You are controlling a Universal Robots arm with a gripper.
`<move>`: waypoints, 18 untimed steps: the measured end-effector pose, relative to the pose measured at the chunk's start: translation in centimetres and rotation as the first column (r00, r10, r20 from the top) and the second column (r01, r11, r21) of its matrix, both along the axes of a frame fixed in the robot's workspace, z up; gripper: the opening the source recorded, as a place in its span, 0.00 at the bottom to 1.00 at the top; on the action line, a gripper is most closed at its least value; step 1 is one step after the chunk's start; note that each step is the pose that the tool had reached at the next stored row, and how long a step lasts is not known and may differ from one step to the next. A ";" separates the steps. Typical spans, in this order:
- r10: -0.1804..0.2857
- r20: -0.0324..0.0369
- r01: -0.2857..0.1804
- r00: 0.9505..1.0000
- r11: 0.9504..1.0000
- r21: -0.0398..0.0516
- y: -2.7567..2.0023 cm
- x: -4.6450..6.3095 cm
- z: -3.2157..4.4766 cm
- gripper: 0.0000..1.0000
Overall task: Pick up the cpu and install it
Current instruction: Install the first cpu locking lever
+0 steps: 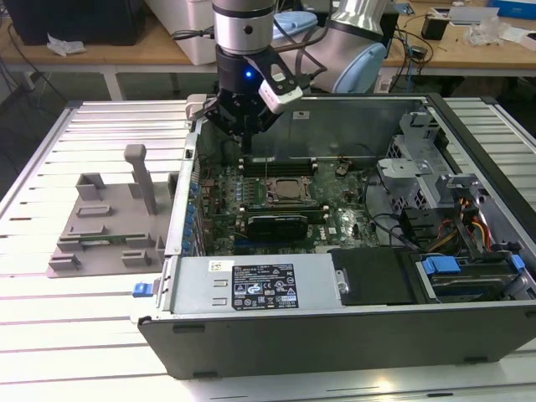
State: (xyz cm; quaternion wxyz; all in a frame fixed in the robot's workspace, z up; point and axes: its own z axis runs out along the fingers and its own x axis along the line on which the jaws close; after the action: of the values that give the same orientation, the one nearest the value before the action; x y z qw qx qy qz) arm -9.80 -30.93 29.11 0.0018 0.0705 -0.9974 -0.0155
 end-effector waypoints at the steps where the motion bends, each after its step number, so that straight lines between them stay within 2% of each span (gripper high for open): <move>1: 0.000 0.000 0.000 1.000 1.000 0.000 0.00 0.0 0.00 0.10; 11: 0.000 0.000 0.000 1.000 1.000 0.000 0.11 -0.5 0.00 0.10; 15: 0.000 0.000 0.000 1.000 1.000 0.000 0.48 -0.6 0.00 0.10; 18: 0.000 0.000 0.000 1.000 1.000 0.000 0.93 -0.7 -0.03 0.10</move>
State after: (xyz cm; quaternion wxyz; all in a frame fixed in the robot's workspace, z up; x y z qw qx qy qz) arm -10.48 -30.00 29.08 0.0019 0.0705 -0.9974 -0.0155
